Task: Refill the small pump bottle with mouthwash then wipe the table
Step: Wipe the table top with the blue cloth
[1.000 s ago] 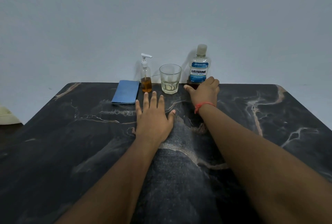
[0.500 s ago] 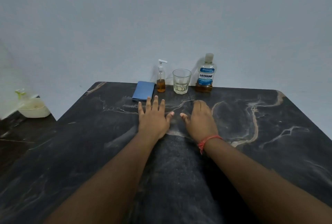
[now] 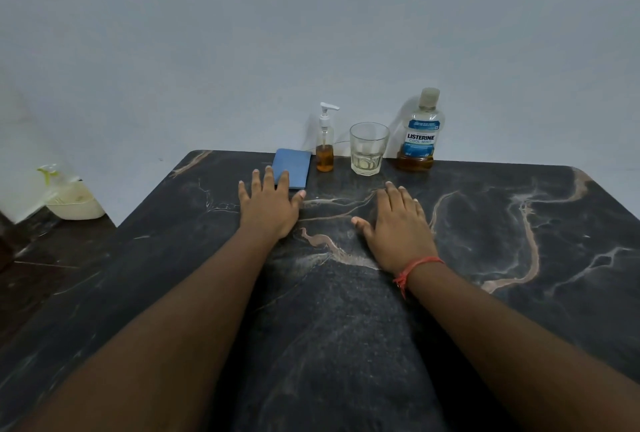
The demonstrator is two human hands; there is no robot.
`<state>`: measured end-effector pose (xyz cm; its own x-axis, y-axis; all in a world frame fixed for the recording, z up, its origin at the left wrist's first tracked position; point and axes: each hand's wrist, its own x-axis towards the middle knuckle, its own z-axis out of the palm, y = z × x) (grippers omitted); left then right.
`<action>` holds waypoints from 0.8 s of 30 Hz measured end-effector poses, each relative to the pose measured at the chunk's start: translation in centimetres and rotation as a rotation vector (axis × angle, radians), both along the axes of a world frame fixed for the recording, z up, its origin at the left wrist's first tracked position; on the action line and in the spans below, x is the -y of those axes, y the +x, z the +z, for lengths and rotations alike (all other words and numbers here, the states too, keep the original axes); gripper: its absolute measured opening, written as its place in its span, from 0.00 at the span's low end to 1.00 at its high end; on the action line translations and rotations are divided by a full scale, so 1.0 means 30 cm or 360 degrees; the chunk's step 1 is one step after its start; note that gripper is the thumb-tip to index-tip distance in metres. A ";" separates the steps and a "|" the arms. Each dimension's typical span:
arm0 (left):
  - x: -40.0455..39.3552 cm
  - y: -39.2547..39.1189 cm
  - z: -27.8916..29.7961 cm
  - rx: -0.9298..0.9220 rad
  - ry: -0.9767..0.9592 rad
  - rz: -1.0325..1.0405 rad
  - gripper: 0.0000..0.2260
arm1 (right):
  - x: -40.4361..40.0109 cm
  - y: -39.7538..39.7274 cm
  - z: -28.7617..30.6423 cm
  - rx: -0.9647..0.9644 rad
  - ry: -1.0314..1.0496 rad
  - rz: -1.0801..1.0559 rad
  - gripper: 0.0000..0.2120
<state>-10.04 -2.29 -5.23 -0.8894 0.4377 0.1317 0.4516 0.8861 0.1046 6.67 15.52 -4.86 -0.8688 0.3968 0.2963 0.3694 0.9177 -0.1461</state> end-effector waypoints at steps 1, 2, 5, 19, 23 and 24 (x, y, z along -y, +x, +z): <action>-0.014 -0.021 0.002 0.0024 0.0004 0.0021 0.30 | -0.003 -0.005 -0.007 0.0005 0.0003 0.0013 0.36; -0.030 -0.040 0.009 0.0049 0.0014 0.0042 0.29 | -0.006 -0.009 -0.012 0.0003 0.0008 0.0025 0.36; -0.079 -0.076 0.034 0.0074 0.0053 0.0117 0.25 | -0.010 -0.012 -0.022 0.0005 0.0013 0.0054 0.36; 0.029 0.137 0.123 0.0406 0.0451 0.0049 0.14 | 0.057 0.053 0.025 0.0054 -0.0026 0.0106 0.32; 0.125 0.343 0.095 0.0500 0.0531 -0.0045 0.13 | 0.166 0.132 0.066 0.0026 -0.0095 0.0213 0.29; 0.144 0.401 0.089 0.0512 0.0539 -0.0050 0.13 | 0.196 0.156 0.074 0.0030 -0.0114 0.0249 0.29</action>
